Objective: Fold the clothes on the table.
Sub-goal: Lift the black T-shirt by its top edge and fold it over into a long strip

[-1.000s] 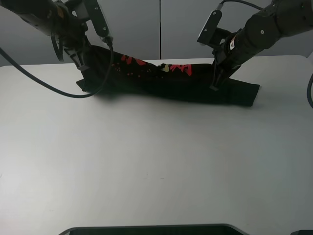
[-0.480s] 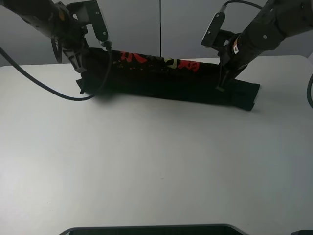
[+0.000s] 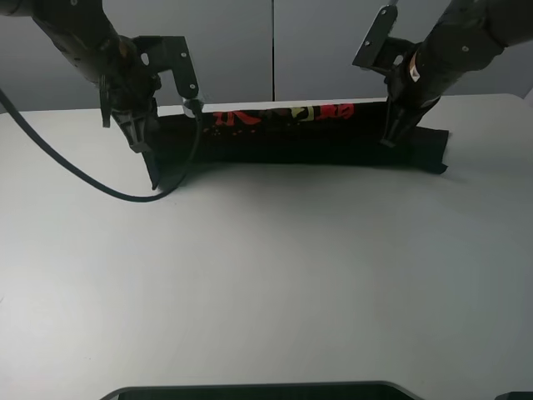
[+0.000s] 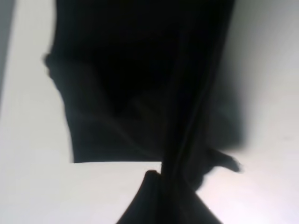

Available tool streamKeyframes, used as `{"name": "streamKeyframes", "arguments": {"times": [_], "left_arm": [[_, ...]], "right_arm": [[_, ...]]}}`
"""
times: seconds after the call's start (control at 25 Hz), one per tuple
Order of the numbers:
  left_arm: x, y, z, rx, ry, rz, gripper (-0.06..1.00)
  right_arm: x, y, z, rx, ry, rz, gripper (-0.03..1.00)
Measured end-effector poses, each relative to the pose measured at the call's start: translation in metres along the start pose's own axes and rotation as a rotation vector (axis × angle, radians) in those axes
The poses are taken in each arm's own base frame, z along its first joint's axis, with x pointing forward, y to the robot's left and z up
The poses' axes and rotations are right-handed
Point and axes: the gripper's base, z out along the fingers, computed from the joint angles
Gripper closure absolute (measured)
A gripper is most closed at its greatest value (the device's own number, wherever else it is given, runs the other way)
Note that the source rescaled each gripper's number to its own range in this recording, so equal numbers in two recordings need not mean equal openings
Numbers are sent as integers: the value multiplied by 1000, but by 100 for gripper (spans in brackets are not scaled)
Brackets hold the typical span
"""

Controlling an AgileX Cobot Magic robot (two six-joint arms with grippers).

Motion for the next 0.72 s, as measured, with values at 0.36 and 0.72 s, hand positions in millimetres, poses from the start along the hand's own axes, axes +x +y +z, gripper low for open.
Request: {"name": "streamKeyframes", "arguments": {"times": [0.36, 0.72], "left_arm": [[-4, -40, -26, 263, 124, -33, 94], [1, -39, -62, 256, 75, -40, 94]], "right_arm": [[9, 17, -71, -357, -3, -29, 96], [22, 15, -111, -393, 25, -12, 96]]}}
